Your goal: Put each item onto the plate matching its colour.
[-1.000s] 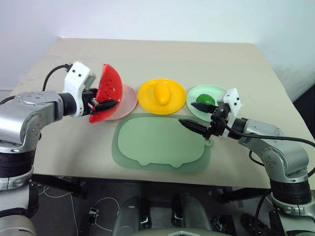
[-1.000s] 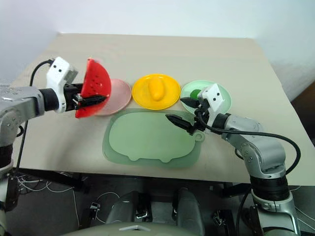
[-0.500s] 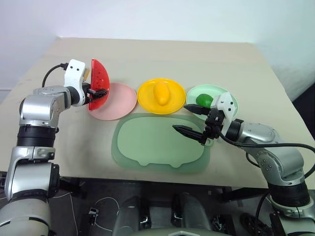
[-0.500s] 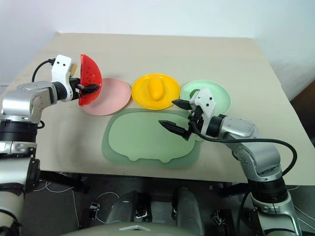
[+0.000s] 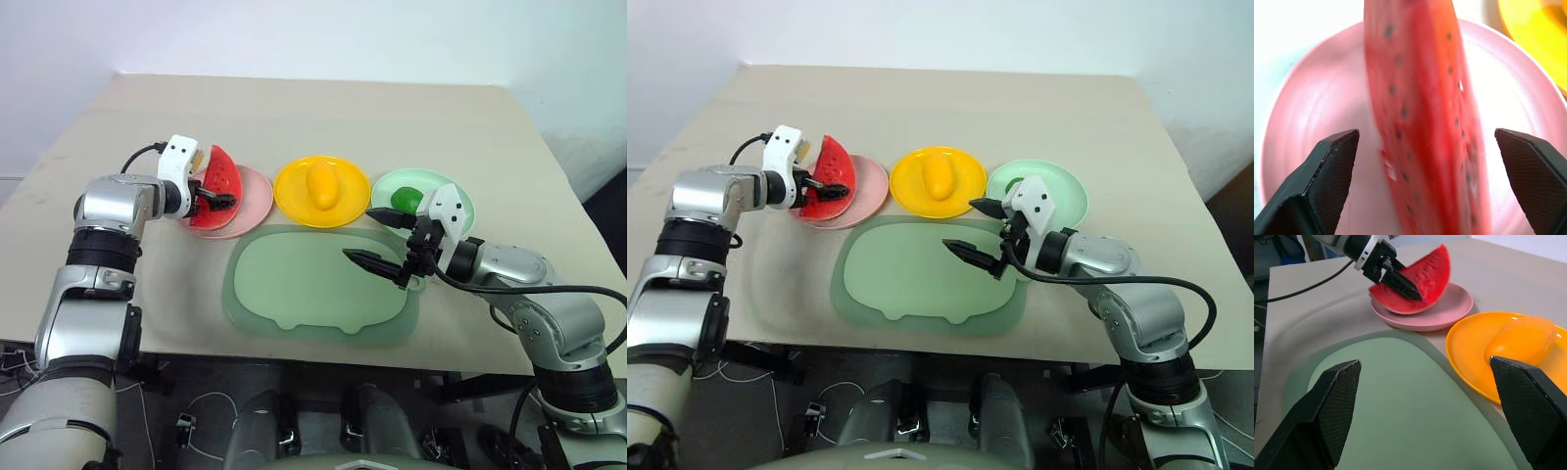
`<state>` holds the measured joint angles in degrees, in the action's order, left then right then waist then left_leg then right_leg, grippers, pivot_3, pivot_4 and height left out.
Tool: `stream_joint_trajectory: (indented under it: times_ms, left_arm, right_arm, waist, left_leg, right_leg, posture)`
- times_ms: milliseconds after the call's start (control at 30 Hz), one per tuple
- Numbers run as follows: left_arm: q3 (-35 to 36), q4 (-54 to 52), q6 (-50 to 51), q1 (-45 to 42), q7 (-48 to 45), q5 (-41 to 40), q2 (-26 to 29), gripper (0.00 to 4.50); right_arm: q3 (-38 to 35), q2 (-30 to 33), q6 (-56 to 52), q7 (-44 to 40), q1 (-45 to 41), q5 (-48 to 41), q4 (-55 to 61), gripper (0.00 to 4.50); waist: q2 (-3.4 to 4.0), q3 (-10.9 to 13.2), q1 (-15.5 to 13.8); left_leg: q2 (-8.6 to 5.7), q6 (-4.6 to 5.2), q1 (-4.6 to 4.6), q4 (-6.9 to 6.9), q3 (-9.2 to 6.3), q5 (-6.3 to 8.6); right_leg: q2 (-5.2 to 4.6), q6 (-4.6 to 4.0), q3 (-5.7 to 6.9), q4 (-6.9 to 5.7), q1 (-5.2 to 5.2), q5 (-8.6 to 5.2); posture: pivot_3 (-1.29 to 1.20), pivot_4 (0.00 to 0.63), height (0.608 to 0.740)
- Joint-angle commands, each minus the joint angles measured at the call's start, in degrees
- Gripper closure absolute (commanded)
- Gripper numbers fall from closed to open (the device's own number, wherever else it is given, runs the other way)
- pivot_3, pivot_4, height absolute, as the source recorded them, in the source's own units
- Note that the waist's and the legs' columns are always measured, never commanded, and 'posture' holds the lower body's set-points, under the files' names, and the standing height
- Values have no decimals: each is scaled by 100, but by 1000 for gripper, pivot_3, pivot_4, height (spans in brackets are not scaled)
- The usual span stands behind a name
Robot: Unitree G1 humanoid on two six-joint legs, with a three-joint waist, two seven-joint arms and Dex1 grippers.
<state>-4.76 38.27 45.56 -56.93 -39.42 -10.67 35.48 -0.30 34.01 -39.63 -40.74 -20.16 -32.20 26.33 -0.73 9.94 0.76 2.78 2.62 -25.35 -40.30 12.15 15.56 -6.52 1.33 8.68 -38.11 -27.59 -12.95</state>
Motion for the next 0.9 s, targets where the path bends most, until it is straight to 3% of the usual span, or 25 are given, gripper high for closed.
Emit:
stream_joint_trajectory:
  times_ms: [33, 300, 600, 667, 767, 900]
  left_arm:
    - [188, 124, -239, -214, 25, 77, -6, 15]
    - [499, -750, -91, 68, -73, -81, 262, 15]
    - [1183, -3646, 1218, 1458, -649, -900, 1364, 15]
    - [1706, -4183, 1324, 1977, -744, -1193, 1499, 15]
    - [2796, -5086, 866, 2894, -972, -1877, 1158, 15]
    - [3283, -5991, 132, 4114, -1305, -2275, 822, 15]
  right_arm:
    - [-62, 69, 58, 8, -83, 1, 182, 0]
    - [-107, 117, 120, -30, 13, 30, 164, 0]
    - [-193, 129, 212, -74, 200, 5, 176, 0]
    - [-236, 123, 255, -87, 230, -6, 150, 0]
    - [-411, -106, 525, -53, 252, -122, 90, 0]
    - [-550, -308, 640, -7, 227, -268, 20, 0]
  waist:
    - [0, 0, 3]
    - [-1, 1, 8]
    - [-1, 1, 26]
    - [-1, 1, -23]
    - [-1, 1, 20]
    - [-3, 0, 28]
  left_leg:
    - [0, 3, 0, 0, 0, -2]
    - [0, 13, -1, 0, -1, -7]
    - [3, 8, 2, 2, -2, -4]
    - [2, -3, 4, 2, -2, 2]
    - [-3, -1, 1, -2, -5, 4]
    - [-3, -1, 5, 4, -4, 4]
  right_leg:
    - [0, 0, 0, -1, 0, 0]
    - [0, 0, 0, -1, -1, 0]
    - [3, 1, 0, -2, 0, -1]
    - [0, -1, -1, 0, 3, -2]
    - [-9, -19, 1, 6, 7, -12]
    - [-9, 0, 3, 3, 8, 0]
  posture:
    - [0, 150, 696]
    - [0, 150, 696]
    - [0, 150, 696]
    - [0, 150, 696]
    - [0, 150, 696]
    - [0, 150, 696]
